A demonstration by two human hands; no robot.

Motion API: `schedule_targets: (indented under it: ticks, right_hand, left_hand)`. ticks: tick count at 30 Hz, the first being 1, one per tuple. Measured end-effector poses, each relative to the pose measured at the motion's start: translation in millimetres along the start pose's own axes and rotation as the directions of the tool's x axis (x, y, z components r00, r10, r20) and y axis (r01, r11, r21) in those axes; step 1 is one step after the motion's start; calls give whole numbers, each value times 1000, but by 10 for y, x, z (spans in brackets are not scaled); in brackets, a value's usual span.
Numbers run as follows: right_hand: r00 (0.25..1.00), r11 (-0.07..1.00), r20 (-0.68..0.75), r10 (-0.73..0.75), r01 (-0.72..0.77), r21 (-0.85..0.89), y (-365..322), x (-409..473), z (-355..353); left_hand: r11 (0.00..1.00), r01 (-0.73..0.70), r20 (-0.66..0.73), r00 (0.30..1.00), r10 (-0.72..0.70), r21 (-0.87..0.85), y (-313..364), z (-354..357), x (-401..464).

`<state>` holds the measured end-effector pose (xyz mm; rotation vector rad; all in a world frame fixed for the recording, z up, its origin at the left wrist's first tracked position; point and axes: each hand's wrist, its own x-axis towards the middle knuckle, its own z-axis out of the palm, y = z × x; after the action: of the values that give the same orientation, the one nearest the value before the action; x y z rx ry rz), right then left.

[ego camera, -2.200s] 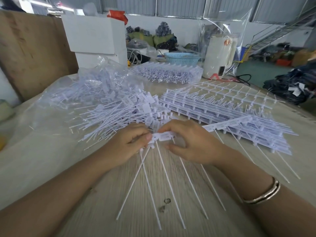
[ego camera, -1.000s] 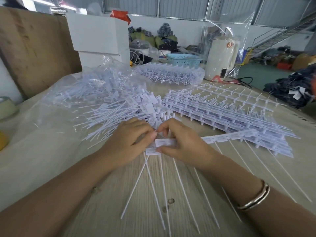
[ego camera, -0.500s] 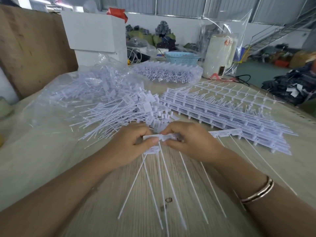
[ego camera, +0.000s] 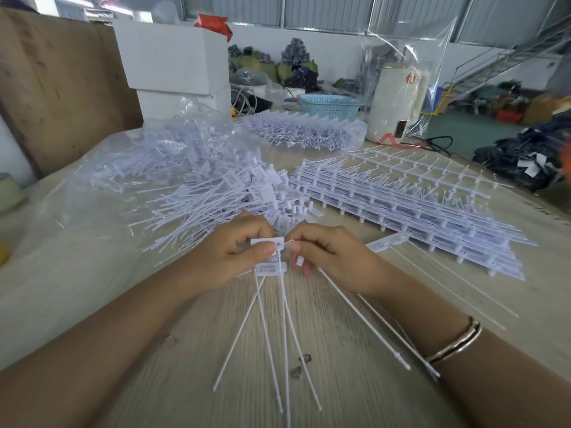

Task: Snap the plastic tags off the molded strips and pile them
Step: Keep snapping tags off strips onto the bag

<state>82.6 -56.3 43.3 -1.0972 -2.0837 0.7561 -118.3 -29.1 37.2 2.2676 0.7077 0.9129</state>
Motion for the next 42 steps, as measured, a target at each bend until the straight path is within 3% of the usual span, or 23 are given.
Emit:
schedule_targets:
  ticks: [3,4,6,8,10,13,18,21,26,31,35,39,42]
  right_hand:
    - [990,987,-111,83,-67,146,27,-2,-70]
    - [985,982,-139,97,-73,173,47,-18,-103]
    - [989,994,-131,65,-52,98,88,-56,-132]
    - [996,999,-84,17,-20,-37,99,-62,-89]
    - [999,988,-41,-13,7,-155,73,-40,-10]
    - [997,950,-55,-56,36,-310,-6,-13,72]
    - [991,907,-69,-117,78,-415,-129,-27,137]
    - [992,905,-33,-125,100,-413,-158,-46,98]
    - [995,851,20,-102,98,-516,-73,-109,-175]
    - [998,766,-35,-50,16,-642,-22,-62,-65]
    - [996,833,-77,-39,-10,-554,-14,-71,-80]
    - [999,886,-31,14,-27,-464,-1,-70,-79]
    - [999,943,-30,18,-27,-332,-1,-58,-75]
  left_hand:
    - [961,78,-49,994,-94,-264,5,-42,-51]
    - [960,81,-68,992,-102,-267,0,-58,-54]
    - [999,43,-50,998,-44,-11,-47,-71,-30]
    - [949,-2,10,1000,-1,315,-88,-25,2]
    - [896,16,-21,1000,-8,443,-105,-3,21]
    - [917,46,-84,996,-14,397,-98,9,11]
    - [996,76,-32,997,-75,36,-63,84,12]
    - [982,83,-23,996,-81,168,-20,154,21]
    - [985,141,-56,989,-136,102,-55,84,42]
    - [980,73,0,997,-74,185,-80,96,17]
    - [973,20,-2,1000,-20,232,-99,49,17]
    - [943,-31,-10,999,36,333,-97,35,21]
    - [953,-39,-22,999,48,301,-83,33,14]
